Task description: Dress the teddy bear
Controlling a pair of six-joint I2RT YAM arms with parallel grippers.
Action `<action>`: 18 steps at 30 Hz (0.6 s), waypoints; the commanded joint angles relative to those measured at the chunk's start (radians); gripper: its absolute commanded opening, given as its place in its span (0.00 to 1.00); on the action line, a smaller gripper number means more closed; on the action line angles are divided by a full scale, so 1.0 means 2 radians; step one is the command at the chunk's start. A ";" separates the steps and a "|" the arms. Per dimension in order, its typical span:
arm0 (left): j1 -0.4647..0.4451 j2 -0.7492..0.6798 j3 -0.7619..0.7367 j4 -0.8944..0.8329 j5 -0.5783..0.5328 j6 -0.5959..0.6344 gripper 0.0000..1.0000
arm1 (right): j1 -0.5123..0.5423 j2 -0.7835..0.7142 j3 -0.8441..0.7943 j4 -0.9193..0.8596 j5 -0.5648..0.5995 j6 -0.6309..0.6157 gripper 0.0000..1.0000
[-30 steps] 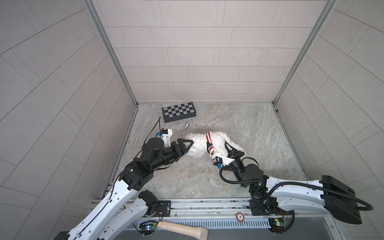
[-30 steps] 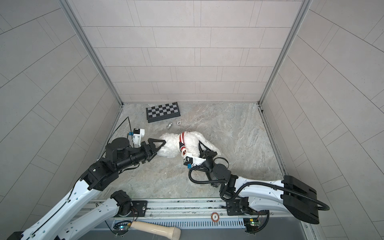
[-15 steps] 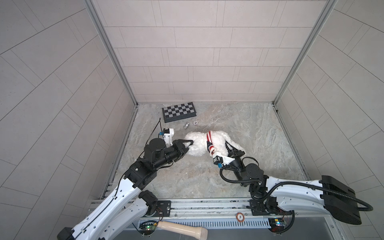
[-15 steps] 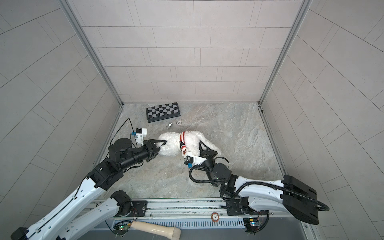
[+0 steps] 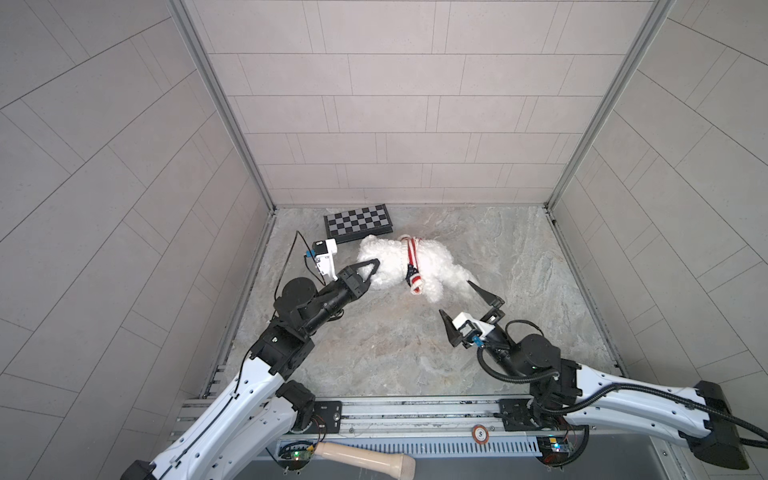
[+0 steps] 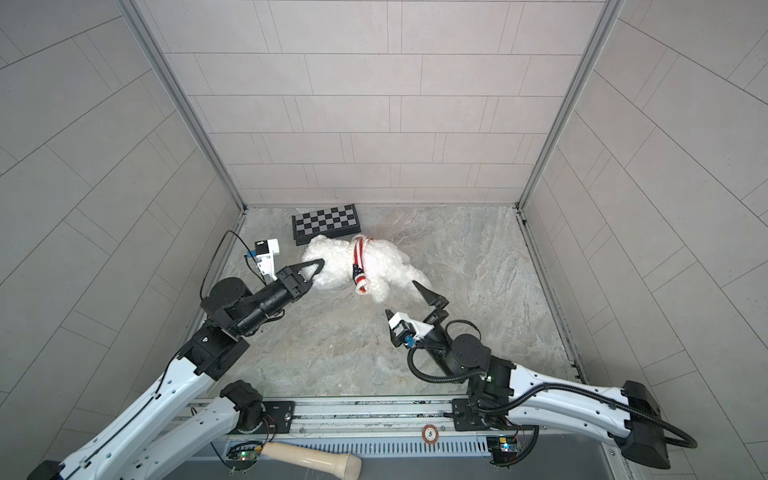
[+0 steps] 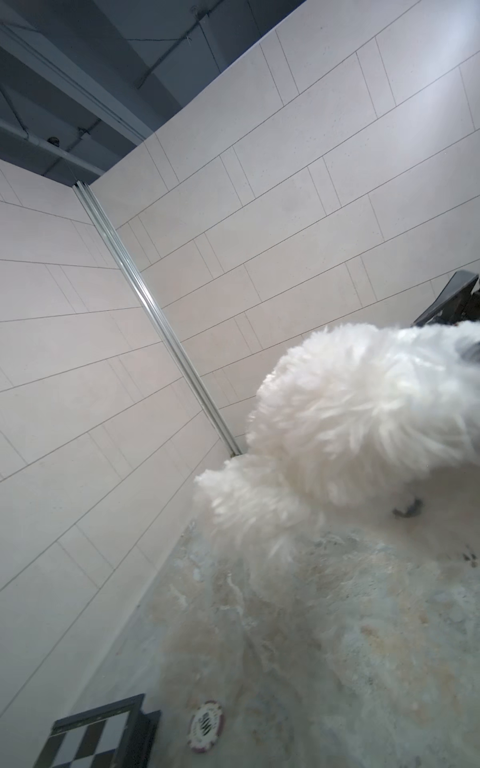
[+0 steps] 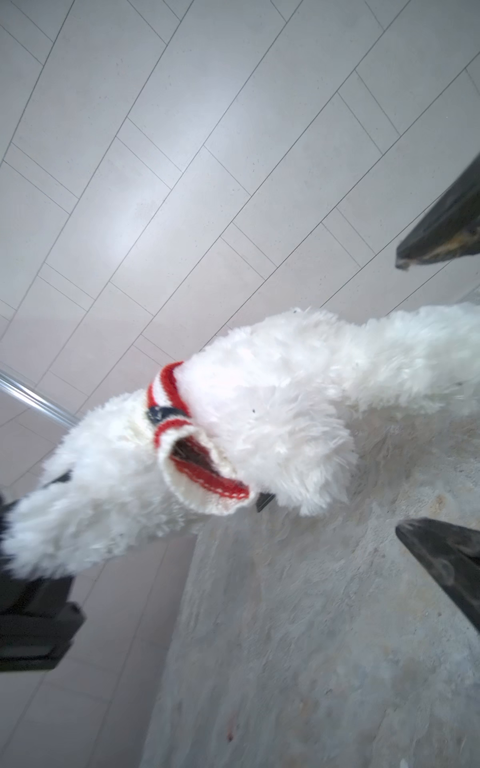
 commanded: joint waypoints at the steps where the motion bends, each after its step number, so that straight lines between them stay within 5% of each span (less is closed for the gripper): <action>1: 0.004 -0.011 -0.006 0.090 0.044 0.094 0.00 | 0.001 -0.060 0.023 -0.133 -0.067 0.196 0.99; 4: 0.004 -0.025 -0.037 0.141 0.079 0.159 0.00 | -0.010 -0.069 0.054 -0.166 -0.025 0.319 0.98; 7: -0.012 -0.030 -0.056 0.137 0.097 0.228 0.00 | -0.040 -0.038 0.107 -0.224 -0.058 0.408 0.92; 9: -0.019 -0.027 -0.064 0.144 0.106 0.238 0.00 | -0.072 -0.015 0.133 -0.231 -0.124 0.461 0.82; 11: -0.029 -0.022 -0.064 0.148 0.120 0.243 0.00 | -0.115 0.004 0.149 -0.210 -0.209 0.518 0.48; 12: -0.035 -0.021 -0.060 0.135 0.122 0.253 0.00 | -0.140 0.013 0.151 -0.189 -0.254 0.552 0.41; 15: -0.044 -0.029 -0.061 0.114 0.112 0.266 0.00 | -0.201 0.043 0.151 -0.131 -0.358 0.637 0.31; 18: -0.045 -0.038 -0.066 0.109 0.106 0.269 0.00 | -0.216 0.066 0.143 -0.097 -0.397 0.678 0.27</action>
